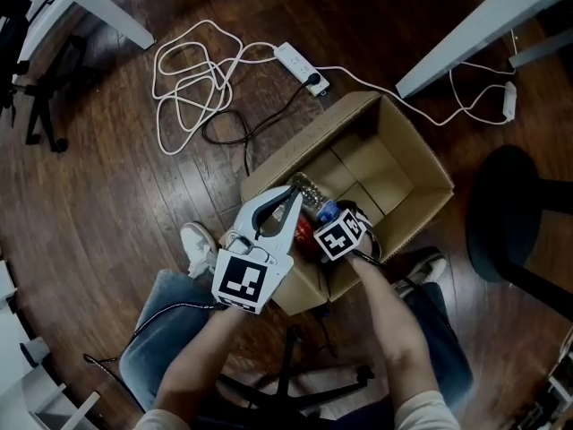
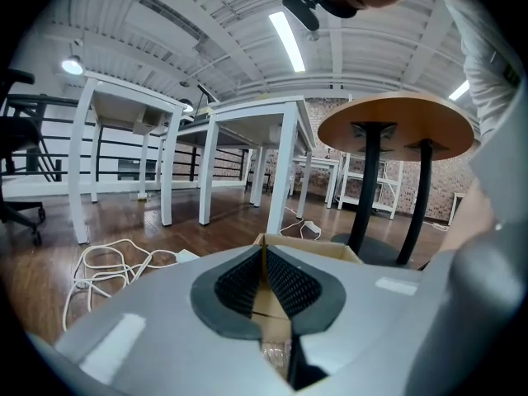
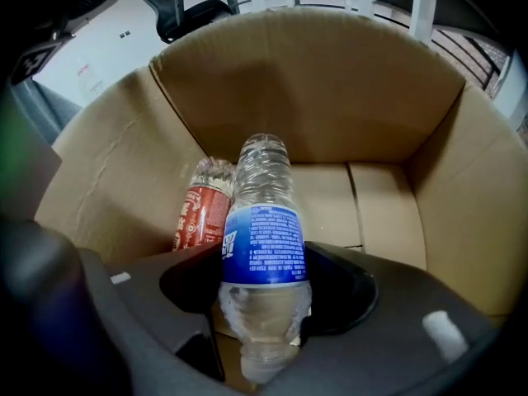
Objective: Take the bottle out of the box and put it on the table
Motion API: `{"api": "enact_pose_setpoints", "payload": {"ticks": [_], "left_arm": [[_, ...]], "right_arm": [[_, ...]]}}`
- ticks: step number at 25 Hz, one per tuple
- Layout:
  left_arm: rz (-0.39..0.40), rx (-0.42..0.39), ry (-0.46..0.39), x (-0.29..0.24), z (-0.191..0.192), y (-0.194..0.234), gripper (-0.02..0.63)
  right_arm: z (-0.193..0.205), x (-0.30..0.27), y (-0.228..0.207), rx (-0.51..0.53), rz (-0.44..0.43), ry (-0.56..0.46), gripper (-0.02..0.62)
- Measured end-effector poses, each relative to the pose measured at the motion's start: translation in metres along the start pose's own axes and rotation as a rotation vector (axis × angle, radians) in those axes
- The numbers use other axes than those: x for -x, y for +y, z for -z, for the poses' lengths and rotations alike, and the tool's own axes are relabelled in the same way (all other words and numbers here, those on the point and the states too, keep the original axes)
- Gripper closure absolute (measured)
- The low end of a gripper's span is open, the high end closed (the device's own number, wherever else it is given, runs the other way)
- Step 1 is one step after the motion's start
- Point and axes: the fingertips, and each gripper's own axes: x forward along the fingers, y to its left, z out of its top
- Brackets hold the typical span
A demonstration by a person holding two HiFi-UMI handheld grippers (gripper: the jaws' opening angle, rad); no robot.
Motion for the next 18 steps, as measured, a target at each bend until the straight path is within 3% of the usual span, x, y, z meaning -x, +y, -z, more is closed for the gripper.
{"api": "enact_pose_setpoints", "payload": {"ticks": [7, 18], "left_arm": [[0.007, -0.025, -0.034, 0.007, -0.021, -0.011, 0.600], [0.011, -0.066, -0.135, 0.034, -0.088, -0.036, 0.600]], "right_arm": [[-0.004, 0.046, -0.010, -0.034, 0.011, -0.044, 0.316], [-0.025, 0.170, -0.021, 0.044, 0.149, -0.209, 0.314]]}}
